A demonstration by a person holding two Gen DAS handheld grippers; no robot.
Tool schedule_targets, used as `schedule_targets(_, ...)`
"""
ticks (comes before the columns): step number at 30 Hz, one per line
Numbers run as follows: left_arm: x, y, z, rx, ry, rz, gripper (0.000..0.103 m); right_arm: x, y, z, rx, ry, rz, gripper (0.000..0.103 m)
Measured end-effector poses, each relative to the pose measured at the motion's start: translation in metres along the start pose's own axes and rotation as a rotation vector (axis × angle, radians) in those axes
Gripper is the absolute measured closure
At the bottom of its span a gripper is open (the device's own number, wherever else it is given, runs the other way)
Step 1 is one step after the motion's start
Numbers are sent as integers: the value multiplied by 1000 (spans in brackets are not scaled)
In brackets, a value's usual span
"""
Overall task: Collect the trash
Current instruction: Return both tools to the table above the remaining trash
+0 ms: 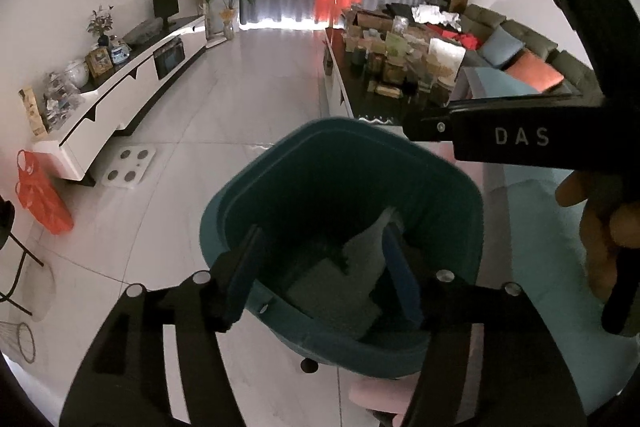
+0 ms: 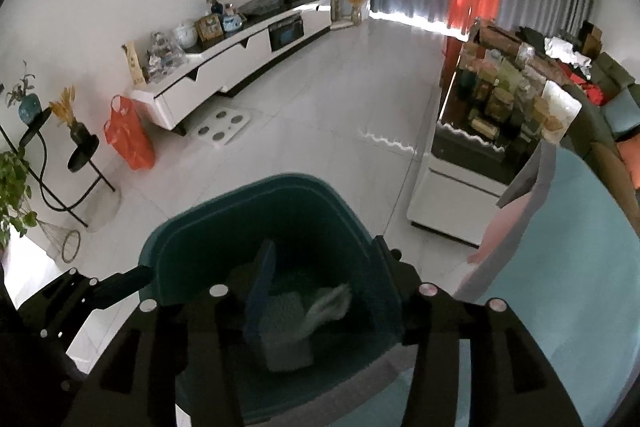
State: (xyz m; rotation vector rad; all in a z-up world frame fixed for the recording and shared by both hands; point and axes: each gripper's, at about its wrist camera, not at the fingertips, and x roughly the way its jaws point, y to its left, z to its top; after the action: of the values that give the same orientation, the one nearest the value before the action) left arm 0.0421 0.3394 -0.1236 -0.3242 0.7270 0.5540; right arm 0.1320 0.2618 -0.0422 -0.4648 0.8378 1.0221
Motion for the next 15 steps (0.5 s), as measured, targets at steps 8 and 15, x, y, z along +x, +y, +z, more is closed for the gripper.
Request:
schedule_targets(8,-45,3,-1,-39,-81,8,26,-30,-8,0,25,-67,8,45)
schedule_targets(15,-104,-5,8,-59,-219,-14,6,-80,-28,-12,57,-197,-51,25)
